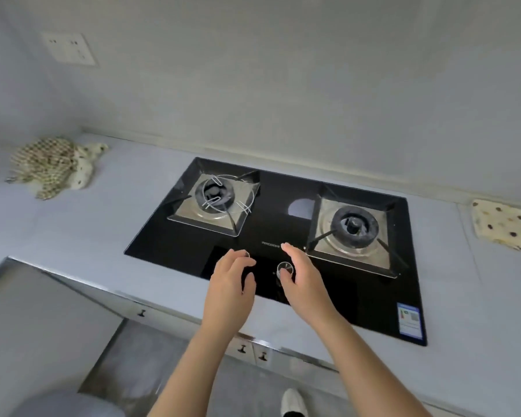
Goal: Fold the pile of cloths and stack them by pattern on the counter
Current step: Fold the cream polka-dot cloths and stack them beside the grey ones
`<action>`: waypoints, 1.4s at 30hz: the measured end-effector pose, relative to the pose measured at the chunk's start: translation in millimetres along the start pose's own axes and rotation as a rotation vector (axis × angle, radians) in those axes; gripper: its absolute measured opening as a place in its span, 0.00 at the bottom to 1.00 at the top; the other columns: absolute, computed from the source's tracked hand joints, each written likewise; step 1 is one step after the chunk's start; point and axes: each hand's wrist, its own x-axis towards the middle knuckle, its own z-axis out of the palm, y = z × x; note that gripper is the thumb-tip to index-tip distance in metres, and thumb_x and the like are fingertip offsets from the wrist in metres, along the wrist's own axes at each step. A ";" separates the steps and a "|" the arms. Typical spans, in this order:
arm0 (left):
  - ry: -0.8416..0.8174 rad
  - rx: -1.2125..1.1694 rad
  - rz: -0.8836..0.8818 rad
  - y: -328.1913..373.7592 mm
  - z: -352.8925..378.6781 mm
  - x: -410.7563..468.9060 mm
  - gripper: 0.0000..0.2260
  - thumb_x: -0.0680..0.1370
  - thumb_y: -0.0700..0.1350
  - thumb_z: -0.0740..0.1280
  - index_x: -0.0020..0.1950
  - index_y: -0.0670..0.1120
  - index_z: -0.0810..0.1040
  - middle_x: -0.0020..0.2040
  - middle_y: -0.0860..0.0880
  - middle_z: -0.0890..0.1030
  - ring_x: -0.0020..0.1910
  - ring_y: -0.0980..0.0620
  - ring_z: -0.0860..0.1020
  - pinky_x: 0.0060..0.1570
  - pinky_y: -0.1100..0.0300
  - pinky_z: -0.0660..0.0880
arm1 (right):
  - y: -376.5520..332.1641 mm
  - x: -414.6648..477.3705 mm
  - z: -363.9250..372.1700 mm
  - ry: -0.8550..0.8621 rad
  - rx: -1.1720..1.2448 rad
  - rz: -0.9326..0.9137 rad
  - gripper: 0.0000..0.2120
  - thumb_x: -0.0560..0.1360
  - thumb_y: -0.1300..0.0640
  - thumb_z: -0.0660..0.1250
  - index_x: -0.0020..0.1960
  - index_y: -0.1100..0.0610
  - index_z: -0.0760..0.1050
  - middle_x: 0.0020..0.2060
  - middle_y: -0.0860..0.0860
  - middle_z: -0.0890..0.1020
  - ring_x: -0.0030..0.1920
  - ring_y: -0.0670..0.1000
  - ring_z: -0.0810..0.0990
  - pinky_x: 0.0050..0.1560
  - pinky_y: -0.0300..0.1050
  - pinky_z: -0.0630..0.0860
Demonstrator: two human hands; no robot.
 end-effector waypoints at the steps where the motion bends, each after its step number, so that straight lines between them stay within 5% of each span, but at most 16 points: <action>1: 0.021 -0.006 -0.027 -16.5 -13.9 3.9 0.11 0.79 0.40 0.63 0.60 0.48 0.77 0.67 0.53 0.72 0.72 0.57 0.61 0.68 0.58 0.65 | -13.3 10.1 14.3 -0.019 -0.014 -0.014 0.24 0.81 0.58 0.59 0.75 0.49 0.61 0.73 0.43 0.65 0.72 0.42 0.62 0.70 0.37 0.61; 4: 0.038 -0.007 -0.084 -46.1 -38.3 16.8 0.11 0.80 0.42 0.62 0.61 0.49 0.77 0.68 0.53 0.71 0.73 0.55 0.60 0.67 0.51 0.69 | -28.9 35.5 41.8 -0.054 -0.038 -0.024 0.22 0.81 0.57 0.59 0.74 0.48 0.62 0.69 0.42 0.70 0.70 0.42 0.66 0.69 0.40 0.64; 10: 0.088 0.101 -0.184 -127.1 -97.5 75.9 0.11 0.81 0.43 0.60 0.62 0.48 0.76 0.69 0.53 0.71 0.72 0.53 0.62 0.68 0.58 0.63 | -69.3 121.3 112.2 -0.184 -0.010 -0.074 0.20 0.81 0.58 0.59 0.72 0.49 0.65 0.66 0.43 0.73 0.68 0.42 0.69 0.63 0.35 0.65; 16: 0.144 0.154 -0.317 -212.6 -161.2 136.2 0.11 0.80 0.42 0.60 0.61 0.49 0.76 0.67 0.53 0.71 0.69 0.52 0.66 0.66 0.57 0.65 | -140.8 220.6 187.0 -0.315 -0.101 -0.187 0.20 0.81 0.58 0.58 0.72 0.51 0.65 0.67 0.47 0.73 0.67 0.47 0.71 0.67 0.43 0.68; 25: 0.010 0.343 -0.324 -384.0 -245.6 222.6 0.09 0.76 0.39 0.67 0.56 0.44 0.80 0.62 0.45 0.77 0.63 0.42 0.73 0.57 0.47 0.72 | -208.0 336.7 314.3 -0.492 -0.224 -0.161 0.21 0.80 0.61 0.56 0.72 0.55 0.65 0.69 0.51 0.70 0.68 0.51 0.69 0.67 0.44 0.67; 29: -0.070 0.381 -0.242 -459.1 -276.5 295.0 0.08 0.73 0.37 0.70 0.52 0.43 0.81 0.58 0.44 0.79 0.58 0.40 0.77 0.53 0.47 0.74 | -236.7 399.6 384.4 -0.439 -0.302 -0.118 0.21 0.79 0.60 0.57 0.71 0.55 0.66 0.68 0.54 0.71 0.67 0.54 0.70 0.66 0.49 0.69; 35: -0.132 0.587 -0.107 -540.8 -300.9 380.8 0.16 0.73 0.38 0.68 0.60 0.46 0.79 0.66 0.45 0.74 0.72 0.42 0.66 0.68 0.37 0.59 | -279.2 474.9 496.2 -0.368 -0.378 -0.217 0.27 0.78 0.61 0.58 0.76 0.47 0.59 0.68 0.54 0.67 0.65 0.57 0.69 0.61 0.54 0.72; 39: -0.126 0.671 -0.110 -590.9 -297.8 411.6 0.22 0.79 0.52 0.50 0.69 0.50 0.73 0.72 0.50 0.69 0.75 0.46 0.61 0.70 0.35 0.51 | -275.0 516.2 541.4 -0.249 -0.661 -0.414 0.16 0.77 0.62 0.62 0.64 0.55 0.72 0.61 0.53 0.71 0.59 0.57 0.71 0.50 0.48 0.69; 42: -0.072 0.655 -0.092 -614.8 -293.3 417.6 0.30 0.75 0.55 0.42 0.72 0.51 0.69 0.74 0.50 0.67 0.75 0.47 0.61 0.69 0.36 0.55 | -264.1 529.2 547.1 -0.155 -0.696 -0.486 0.10 0.77 0.64 0.61 0.56 0.58 0.74 0.54 0.54 0.74 0.54 0.56 0.73 0.44 0.45 0.64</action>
